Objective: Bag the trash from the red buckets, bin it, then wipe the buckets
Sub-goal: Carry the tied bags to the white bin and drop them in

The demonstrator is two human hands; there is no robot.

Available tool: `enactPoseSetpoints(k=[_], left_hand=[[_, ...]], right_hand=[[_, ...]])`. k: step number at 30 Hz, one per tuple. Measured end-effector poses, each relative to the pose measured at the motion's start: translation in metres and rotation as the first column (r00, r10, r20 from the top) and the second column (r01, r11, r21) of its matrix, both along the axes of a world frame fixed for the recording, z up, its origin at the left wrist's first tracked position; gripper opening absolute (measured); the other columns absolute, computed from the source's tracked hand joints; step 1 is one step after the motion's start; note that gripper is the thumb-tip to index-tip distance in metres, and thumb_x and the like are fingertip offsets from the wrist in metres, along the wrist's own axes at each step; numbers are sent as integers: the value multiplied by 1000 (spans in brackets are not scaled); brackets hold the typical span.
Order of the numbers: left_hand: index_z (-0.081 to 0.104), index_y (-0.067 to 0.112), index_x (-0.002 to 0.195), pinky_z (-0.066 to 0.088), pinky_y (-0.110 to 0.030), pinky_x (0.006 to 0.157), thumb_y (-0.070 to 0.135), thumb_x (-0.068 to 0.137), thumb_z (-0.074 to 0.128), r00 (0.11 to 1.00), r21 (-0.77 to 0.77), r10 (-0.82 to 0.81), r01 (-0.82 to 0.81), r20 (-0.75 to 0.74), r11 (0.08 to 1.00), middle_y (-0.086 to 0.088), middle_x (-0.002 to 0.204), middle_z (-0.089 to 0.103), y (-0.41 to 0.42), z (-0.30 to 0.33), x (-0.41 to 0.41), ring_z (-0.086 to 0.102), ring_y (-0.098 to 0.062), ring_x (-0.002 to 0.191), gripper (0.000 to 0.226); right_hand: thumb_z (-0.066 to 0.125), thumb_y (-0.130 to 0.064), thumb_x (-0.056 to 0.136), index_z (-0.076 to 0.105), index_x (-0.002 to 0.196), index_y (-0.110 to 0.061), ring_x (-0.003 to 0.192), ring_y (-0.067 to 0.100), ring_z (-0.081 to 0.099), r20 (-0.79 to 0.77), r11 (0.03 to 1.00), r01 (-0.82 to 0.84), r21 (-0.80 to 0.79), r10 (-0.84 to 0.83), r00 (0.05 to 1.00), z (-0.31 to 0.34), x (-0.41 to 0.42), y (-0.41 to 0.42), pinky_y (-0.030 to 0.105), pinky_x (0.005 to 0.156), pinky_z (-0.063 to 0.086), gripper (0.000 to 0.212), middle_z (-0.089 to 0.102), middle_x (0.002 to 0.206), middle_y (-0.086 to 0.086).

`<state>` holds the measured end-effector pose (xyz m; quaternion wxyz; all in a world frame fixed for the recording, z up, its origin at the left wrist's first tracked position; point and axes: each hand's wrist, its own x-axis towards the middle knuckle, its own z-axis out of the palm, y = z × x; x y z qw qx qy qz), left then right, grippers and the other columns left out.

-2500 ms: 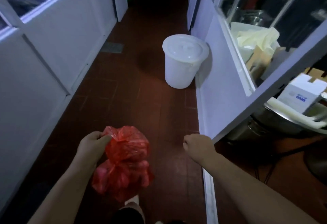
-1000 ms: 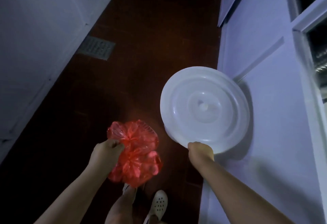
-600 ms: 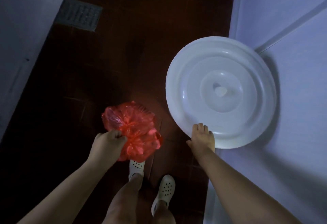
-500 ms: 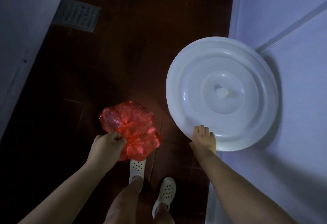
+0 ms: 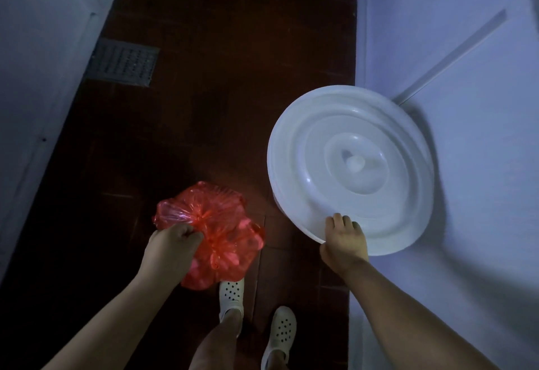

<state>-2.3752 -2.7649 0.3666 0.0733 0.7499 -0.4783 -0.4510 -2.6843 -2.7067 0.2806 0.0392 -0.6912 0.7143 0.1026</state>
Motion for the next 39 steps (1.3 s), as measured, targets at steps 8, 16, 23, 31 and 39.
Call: enactPoseSetpoints(k=[8, 16, 23, 31, 39], left_hand=[[62, 22, 65, 51, -40, 70, 19, 86, 61, 993, -7, 90, -90, -73, 996, -5, 66, 66, -11, 59, -5, 63, -24, 66, 21], [59, 19, 57, 50, -40, 68, 18, 82, 64, 982, -213, 48, -88, -184, 973, -2, 58, 63, -48, 140, -44, 59, -22, 59, 26], [66, 24, 64, 44, -32, 64, 16, 85, 57, 931, -332, -89, -36, -353, 942, 6, 66, 69, -80, 211, -116, 64, -16, 71, 24], [67, 21, 66, 43, -25, 66, 12, 86, 58, 887, -453, -166, -54, -431, 890, 11, 67, 70, -104, 262, -224, 62, -5, 70, 24], [69, 17, 72, 51, -39, 80, 11, 86, 58, 920, -234, -52, -44, -389, 971, -1, 75, 70, -117, 197, -299, 66, -25, 80, 19]], right_hand=[[77, 11, 31, 61, 70, 0, 55, 31, 58, -50, 975, 50, -216, -62, 997, 110, -43, -17, 33, 45, 50, 43, 58, 68, 14], [89, 4, 37, 58, 64, -2, 46, 30, 55, -8, 931, 94, -353, -103, 995, 191, -75, -44, 25, 34, 38, 41, 56, 64, 13], [86, 1, 54, 60, 70, -3, 48, 31, 56, 131, 856, 193, -479, -148, 980, 229, -119, -40, 25, 33, 36, 31, 57, 68, 12], [74, -1, 65, 64, 73, -3, 54, 31, 60, 179, 787, 190, -587, -102, 979, 263, -192, -63, 26, 35, 37, 13, 60, 70, 11], [81, -1, 65, 61, 73, 4, 56, 35, 61, 354, 773, 351, -529, -175, 919, 256, -256, -103, 35, 39, 46, 22, 61, 70, 16]])
